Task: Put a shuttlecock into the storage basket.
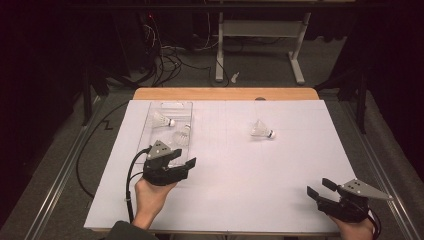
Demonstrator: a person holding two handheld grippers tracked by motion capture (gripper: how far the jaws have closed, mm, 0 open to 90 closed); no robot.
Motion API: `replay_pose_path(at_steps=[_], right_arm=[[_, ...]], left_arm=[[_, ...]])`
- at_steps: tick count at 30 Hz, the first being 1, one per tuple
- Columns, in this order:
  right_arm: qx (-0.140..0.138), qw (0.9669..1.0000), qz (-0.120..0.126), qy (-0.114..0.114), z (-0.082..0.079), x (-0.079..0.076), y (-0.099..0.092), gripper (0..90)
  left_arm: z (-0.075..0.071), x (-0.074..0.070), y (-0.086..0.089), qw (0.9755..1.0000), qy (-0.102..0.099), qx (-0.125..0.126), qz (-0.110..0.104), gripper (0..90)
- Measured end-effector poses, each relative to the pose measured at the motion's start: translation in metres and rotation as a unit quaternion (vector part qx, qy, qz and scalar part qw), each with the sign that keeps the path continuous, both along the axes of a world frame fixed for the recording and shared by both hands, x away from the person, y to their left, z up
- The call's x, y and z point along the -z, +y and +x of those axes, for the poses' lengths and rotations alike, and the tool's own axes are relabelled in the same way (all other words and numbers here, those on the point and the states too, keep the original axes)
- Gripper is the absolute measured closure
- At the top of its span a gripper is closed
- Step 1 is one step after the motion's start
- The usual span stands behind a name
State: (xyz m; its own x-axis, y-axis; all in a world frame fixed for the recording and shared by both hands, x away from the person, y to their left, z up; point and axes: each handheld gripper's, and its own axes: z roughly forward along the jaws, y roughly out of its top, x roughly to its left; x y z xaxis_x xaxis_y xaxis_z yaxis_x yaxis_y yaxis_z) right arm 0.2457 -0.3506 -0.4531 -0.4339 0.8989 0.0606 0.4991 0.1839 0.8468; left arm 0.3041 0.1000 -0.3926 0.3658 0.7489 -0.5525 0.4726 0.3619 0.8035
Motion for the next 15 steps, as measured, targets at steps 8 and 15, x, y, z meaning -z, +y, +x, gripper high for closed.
replay_pose_path(at_steps=[8, 15], right_arm=[[0.000, 1.0000, 0.001, 0.002, 0.001, 0.000, 0.000, 34.4], [0.000, 1.0000, 0.001, 0.001, 0.000, 0.000, 0.000, 34.4]], left_arm=[[0.006, -0.001, -0.008, 1.0000, 0.002, 0.008, 0.002, 40.7], [0.011, -0.001, -0.014, 0.9999, 0.002, 0.011, 0.000, 40.9]])
